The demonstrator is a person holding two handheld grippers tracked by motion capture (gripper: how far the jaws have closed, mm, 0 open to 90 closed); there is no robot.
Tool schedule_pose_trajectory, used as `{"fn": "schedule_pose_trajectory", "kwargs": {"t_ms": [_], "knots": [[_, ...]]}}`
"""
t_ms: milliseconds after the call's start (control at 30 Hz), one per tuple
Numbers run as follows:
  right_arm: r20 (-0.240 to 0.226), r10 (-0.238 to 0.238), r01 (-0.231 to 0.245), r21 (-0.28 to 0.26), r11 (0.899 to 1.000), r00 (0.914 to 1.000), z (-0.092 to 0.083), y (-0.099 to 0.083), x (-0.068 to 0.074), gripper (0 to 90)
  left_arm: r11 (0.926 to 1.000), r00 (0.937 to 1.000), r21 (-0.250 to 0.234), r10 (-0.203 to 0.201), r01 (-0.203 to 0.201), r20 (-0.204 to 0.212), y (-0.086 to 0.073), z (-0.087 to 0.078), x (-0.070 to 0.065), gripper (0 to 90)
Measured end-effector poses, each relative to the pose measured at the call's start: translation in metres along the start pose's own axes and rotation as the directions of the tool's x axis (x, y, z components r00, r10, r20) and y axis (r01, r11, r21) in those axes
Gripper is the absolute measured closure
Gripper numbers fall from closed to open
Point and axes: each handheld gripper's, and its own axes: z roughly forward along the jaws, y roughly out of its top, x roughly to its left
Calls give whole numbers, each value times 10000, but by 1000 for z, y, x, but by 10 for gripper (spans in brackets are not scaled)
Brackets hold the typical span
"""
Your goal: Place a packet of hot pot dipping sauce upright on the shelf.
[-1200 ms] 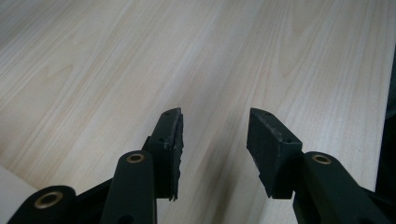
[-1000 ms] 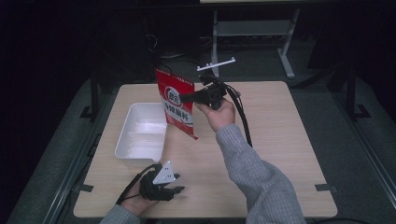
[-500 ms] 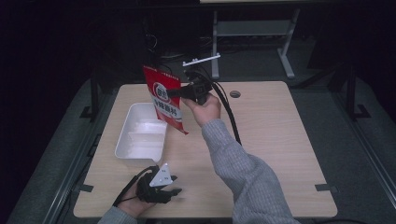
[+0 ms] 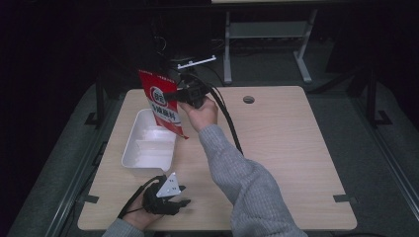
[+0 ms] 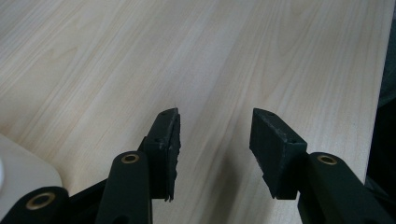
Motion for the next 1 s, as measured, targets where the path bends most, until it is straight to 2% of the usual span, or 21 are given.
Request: {"fn": "schedule_pose_trajectory", "kwargs": {"t_ms": [167,600,1000], "knots": [[-25,20,-20,-27,10000,10000,16,-2,-2,885,10000,10000,30,39,-39,-26,0,0,1,519],[54,59,-57,-356,9993,10000,39,0,-2,885,9999,9999,27,129,-129,-21,0,0,0,517],[232,-257,268,-479,9985,9994,60,-7,-2,885,9999,9999,15,126,-126,-26,0,-1,0,517]]}}
